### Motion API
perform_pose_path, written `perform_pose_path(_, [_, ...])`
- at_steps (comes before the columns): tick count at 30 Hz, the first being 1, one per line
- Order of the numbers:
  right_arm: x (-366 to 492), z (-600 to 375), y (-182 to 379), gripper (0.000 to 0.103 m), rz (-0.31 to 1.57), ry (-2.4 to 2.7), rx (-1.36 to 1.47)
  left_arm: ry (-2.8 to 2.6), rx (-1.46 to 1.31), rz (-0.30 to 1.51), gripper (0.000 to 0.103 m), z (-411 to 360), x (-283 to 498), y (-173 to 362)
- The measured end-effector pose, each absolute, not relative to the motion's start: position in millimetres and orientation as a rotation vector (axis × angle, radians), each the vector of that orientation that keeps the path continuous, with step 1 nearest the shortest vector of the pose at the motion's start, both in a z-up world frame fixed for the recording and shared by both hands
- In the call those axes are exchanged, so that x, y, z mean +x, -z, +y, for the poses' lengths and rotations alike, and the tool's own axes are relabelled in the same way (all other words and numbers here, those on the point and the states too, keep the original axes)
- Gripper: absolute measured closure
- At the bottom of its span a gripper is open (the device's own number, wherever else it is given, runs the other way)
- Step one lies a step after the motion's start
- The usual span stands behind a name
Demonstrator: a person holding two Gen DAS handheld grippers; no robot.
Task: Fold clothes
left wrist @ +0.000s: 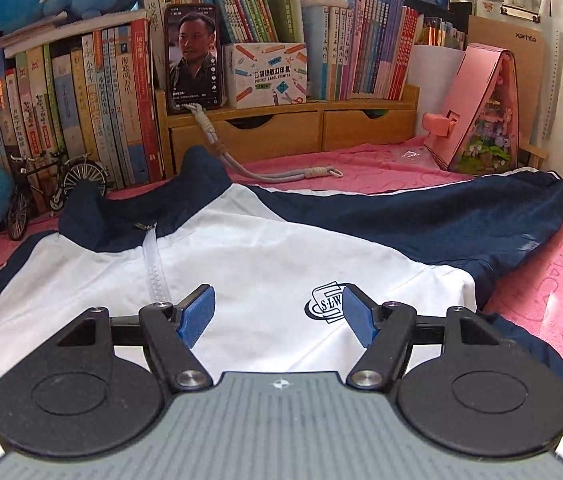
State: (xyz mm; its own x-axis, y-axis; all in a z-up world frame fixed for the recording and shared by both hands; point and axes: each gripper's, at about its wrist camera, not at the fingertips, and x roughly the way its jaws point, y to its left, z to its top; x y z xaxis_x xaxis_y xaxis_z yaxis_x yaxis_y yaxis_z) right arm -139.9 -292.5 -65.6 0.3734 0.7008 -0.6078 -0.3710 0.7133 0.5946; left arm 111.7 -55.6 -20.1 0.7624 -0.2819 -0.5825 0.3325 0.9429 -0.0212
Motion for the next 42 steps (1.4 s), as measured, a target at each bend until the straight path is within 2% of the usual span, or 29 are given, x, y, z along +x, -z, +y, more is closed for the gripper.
perform_pose_path(4, [-119, -278, 78, 0.029, 0.989, -0.781, 0.463, 0.328, 0.089, 0.666, 0.034, -61, 114, 29])
perform_pose_path(6, [-118, -268, 83, 0.060, 1.004, -0.801, 0.430, 0.324, 0.079, 0.705, 0.033, -62, 117, 34])
perform_pose_path(7, [-120, -264, 84, 0.063, 1.008, -0.813, 0.415, 0.320, 0.081, 0.721, 0.033, -63, 119, 36])
perform_pose_path(9, [-128, -260, 83, 0.086, 1.018, -0.852, 0.395, 0.312, 0.102, 0.725, 0.032, -65, 119, 42])
perform_pose_path(12, [-145, -260, 80, 0.090, 1.072, -0.919, 0.386, 0.311, 0.127, 0.700, 0.026, -69, 116, 47])
perform_pose_path(15, [-165, -258, 85, 0.094, 1.155, -0.943, 0.369, 0.313, 0.123, 0.700, 0.024, -69, 115, 46])
perform_pose_path(19, [-176, -263, 81, 0.094, 1.183, -0.902, 0.325, 0.343, 0.136, 0.702, 0.024, -71, 98, 42])
perform_pose_path(22, [-174, -277, 63, 0.087, 1.132, -0.871, 0.318, 0.403, 0.165, 0.686, 0.025, -70, 69, 37])
perform_pose_path(23, [-174, -282, 56, 0.081, 1.116, -0.860, 0.316, 0.400, 0.166, 0.683, 0.025, -66, 61, 36])
perform_pose_path(26, [-160, -293, 20, 0.048, 0.941, -0.808, 0.300, 0.388, 0.169, 0.673, 0.025, -54, 37, 33])
perform_pose_path(30, [-128, -284, -14, 0.035, 0.739, -0.690, 0.193, 0.372, 0.173, 0.659, 0.026, -38, 5, 28])
perform_pose_path(34, [-76, -251, -17, 0.034, 0.681, -0.556, 0.069, 0.357, 0.176, 0.646, 0.025, -22, -27, 23])
perform_pose_path(38, [-32, -196, 9, 0.034, 0.695, -0.572, -0.026, 0.267, 0.161, 0.663, 0.025, 8, -48, 24])
perform_pose_path(40, [-18, -178, 25, 0.036, 0.697, -0.577, -0.085, 0.180, 0.142, 0.687, 0.024, 30, -53, 27])
perform_pose_path(42, [-3, -167, 41, 0.042, 0.708, -0.544, -0.149, 0.156, 0.094, 0.697, 0.019, 51, -68, 31])
